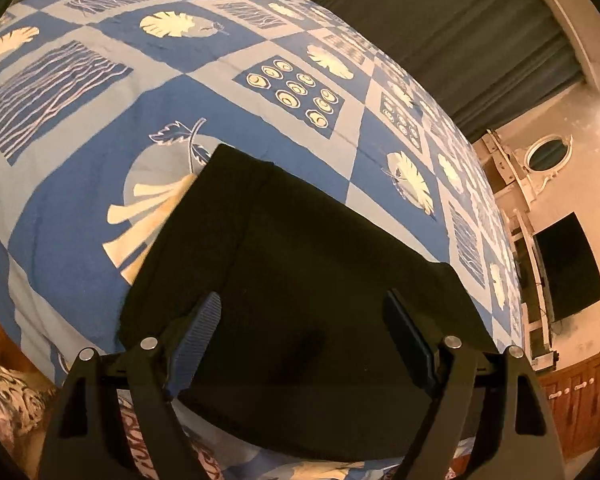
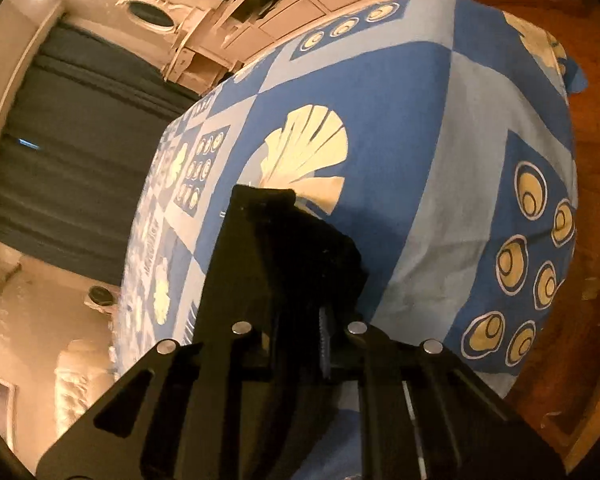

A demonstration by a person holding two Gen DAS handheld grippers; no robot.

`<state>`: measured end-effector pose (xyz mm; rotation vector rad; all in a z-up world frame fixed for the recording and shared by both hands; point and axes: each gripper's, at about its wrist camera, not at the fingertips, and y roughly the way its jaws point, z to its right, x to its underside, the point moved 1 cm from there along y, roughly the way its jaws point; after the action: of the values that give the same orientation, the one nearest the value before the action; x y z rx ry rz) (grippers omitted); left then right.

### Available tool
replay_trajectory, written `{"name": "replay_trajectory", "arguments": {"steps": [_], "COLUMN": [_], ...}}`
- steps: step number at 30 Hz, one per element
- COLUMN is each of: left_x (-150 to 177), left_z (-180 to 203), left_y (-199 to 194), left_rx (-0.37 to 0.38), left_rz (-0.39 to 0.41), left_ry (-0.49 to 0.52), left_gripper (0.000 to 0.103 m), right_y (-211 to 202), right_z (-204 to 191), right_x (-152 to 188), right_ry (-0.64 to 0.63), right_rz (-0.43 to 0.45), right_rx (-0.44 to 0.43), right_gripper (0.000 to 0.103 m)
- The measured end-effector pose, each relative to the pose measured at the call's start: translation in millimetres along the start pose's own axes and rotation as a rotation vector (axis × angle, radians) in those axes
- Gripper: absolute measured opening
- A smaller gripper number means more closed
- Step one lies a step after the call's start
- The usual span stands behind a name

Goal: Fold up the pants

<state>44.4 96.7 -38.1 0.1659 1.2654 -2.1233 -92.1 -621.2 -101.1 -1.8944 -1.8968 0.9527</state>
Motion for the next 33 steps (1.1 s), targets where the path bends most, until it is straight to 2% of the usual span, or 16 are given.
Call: {"name": "replay_trajectory", "arguments": {"steps": [4,8,14,19,25,33], "left_x": [0.8,1.2,2.9,4.0,4.0,5.3], "left_z": [-11.7,-13.2,-9.9,-8.8,-6.6,-4.1], "left_y": [7.1,9.0,11.8,12.2,13.9,15.6], "left_rx": [-0.008,0.004,-0.005,-0.013,-0.020,-0.030], "left_rz": [-0.034,-0.043,-0.050,-0.049,-0.047,-0.042], "left_ry": [-0.022,-0.007,0.015,0.027,0.046,0.070], "left_gripper": [0.081,0.085,0.087,0.087,0.089,0.090], "right_y": [-0.2,-15.9,-47.2,-70.0,-85.8,-72.1], "right_z": [15.8,-5.0,-70.6,-128.8,-194.8,-249.9], "right_x": [3.9,3.5,5.6,23.9,73.0,176.6], "right_ry": [0.092,0.064,-0.091,-0.241,-0.458,-0.717], "right_rz": [-0.012,0.005,0.011,0.002,-0.043,-0.170], "right_rx": [-0.029,-0.066,-0.148,-0.207,-0.261,-0.279], "right_gripper": [0.013,0.013,0.013,0.013,0.013,0.013]}}
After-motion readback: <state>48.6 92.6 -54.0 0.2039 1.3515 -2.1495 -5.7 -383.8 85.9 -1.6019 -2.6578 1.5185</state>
